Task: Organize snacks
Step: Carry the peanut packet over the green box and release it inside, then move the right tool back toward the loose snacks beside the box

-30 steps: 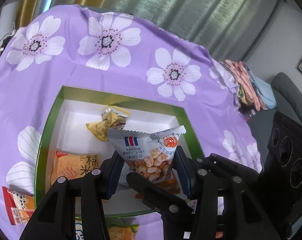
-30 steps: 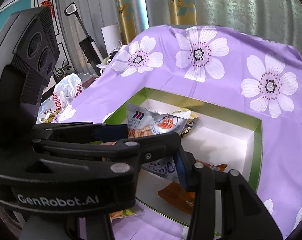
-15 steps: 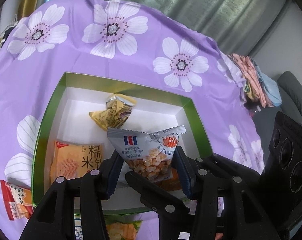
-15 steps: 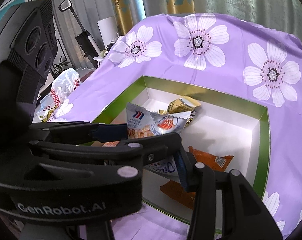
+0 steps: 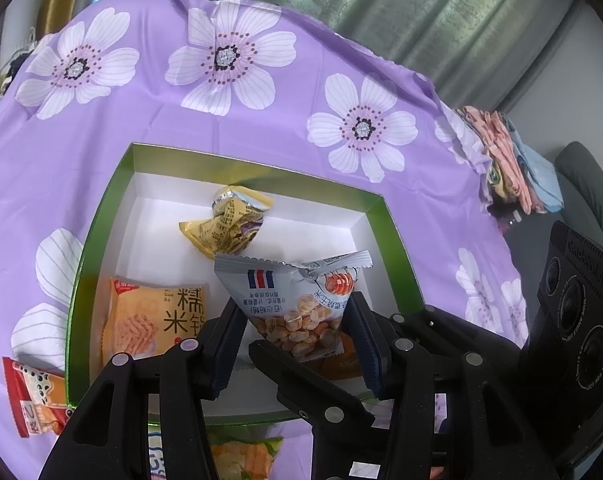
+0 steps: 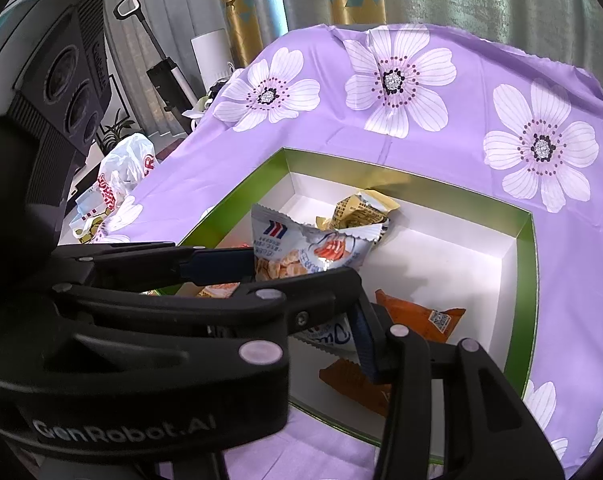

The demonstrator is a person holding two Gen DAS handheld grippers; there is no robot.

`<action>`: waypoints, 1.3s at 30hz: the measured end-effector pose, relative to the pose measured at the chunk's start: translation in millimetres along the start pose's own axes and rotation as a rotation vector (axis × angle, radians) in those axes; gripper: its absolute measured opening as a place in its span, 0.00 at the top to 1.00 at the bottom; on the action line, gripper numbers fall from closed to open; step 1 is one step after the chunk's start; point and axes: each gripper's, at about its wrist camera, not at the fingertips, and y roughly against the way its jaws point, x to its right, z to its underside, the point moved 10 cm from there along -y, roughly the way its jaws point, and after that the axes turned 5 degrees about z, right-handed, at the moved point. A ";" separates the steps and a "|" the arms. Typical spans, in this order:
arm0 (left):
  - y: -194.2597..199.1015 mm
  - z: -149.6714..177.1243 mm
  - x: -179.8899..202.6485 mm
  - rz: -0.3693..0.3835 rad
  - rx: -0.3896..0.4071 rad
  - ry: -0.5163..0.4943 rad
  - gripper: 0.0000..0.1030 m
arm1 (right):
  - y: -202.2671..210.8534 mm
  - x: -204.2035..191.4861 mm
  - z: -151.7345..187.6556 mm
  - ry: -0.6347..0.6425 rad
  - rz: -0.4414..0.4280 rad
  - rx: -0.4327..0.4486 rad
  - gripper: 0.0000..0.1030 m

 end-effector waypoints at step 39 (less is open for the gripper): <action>156.5 84.2 -94.8 -0.064 0.192 0.187 0.01 | 98.7 -21.9 113.1 -0.083 -0.032 0.019 0.00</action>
